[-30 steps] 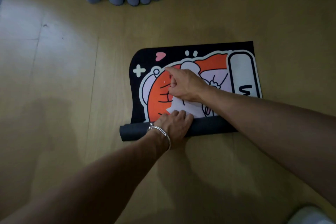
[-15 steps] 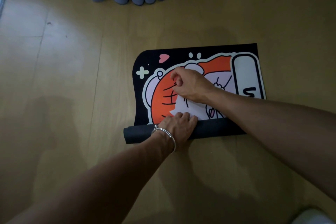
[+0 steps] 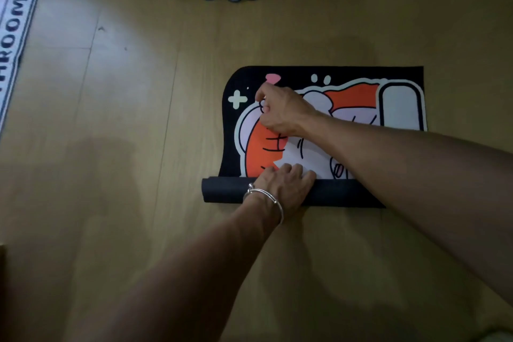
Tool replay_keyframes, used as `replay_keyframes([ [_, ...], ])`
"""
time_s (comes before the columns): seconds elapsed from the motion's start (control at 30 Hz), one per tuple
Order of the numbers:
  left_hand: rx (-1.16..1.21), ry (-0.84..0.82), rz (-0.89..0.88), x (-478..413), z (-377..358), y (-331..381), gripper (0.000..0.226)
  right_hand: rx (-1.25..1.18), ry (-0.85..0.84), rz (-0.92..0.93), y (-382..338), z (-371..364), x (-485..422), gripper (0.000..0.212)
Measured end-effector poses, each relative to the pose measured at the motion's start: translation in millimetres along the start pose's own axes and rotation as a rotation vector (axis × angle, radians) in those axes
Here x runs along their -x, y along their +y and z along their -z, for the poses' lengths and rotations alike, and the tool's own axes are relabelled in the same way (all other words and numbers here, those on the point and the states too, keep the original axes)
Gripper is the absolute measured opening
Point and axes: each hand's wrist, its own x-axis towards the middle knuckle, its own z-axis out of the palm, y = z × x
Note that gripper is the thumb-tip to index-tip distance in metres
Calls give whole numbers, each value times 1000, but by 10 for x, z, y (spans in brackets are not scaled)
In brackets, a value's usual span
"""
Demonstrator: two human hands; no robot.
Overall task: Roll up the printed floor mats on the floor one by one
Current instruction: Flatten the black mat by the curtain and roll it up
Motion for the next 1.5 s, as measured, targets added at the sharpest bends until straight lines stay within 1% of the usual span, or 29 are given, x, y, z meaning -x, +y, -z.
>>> replay_keyframes([
  [0.13, -34, -28, -9, 36, -6, -101, 43, -24, -25, -10, -36, 1, -123, 69],
  [0.27, -16, -23, -32, 92, -80, -111, 47, -50, -31, -30, -44, 41, -264, 78],
  [0.43, -1, -16, -41, 129, -114, -107, 46, -163, -173, -11, -72, 105, -380, 98],
  [0.53, 7, -30, -44, 113, -78, -128, 44, -235, -177, 1, -47, 118, -393, 93],
  [0.67, 18, -71, -34, 98, -65, -149, 49, -224, -103, -10, -2, 104, -322, 68],
  [0.77, 21, -98, -12, 66, -28, -176, 53, -139, -119, 29, -18, 102, -196, 48],
  [0.83, 40, -120, 5, 7, 17, -206, 55, -52, -155, 69, -8, 106, -69, 38],
  [0.9, 78, -152, 15, -70, 86, -243, 54, 1, -176, 68, 48, 111, 103, 30],
  [1.0, 131, -228, 20, -159, 210, -290, 46, -92, -213, 30, 252, 149, 472, 43],
  [1.07, 132, -285, 16, -180, 266, -304, 42, -140, -310, -7, 452, 189, 791, 44],
  [1.1, 124, -311, 11, -189, 283, -304, 39, -109, -382, -39, 535, 200, 952, 46],
  [1.17, 135, -354, 11, -204, 289, -284, 34, 52, -474, -87, 644, 162, 1184, 53],
  [1.2, 137, -376, 14, -207, 285, -268, 35, 169, -472, -71, 665, 110, 1242, 54],
  [1.27, 130, -401, 20, -200, 256, -248, 39, 361, -399, -6, 631, -6, 1288, 45],
  [1.33, 162, -381, 32, -171, 215, -236, 44, 397, -317, 24, 596, -88, 1307, 41],
  [1.37, 165, -338, 31, -141, 195, -234, 47, 376, -308, 15, 595, -96, 1306, 42],
  [1.43, 61, -181, -4, -85, 137, -223, 55, 300, -340, -32, 605, -48, 1272, 44],
  [1.5, -62, -22, -30, -53, 90, -178, 52, 214, -382, -82, 594, 12, 1245, 46],
])
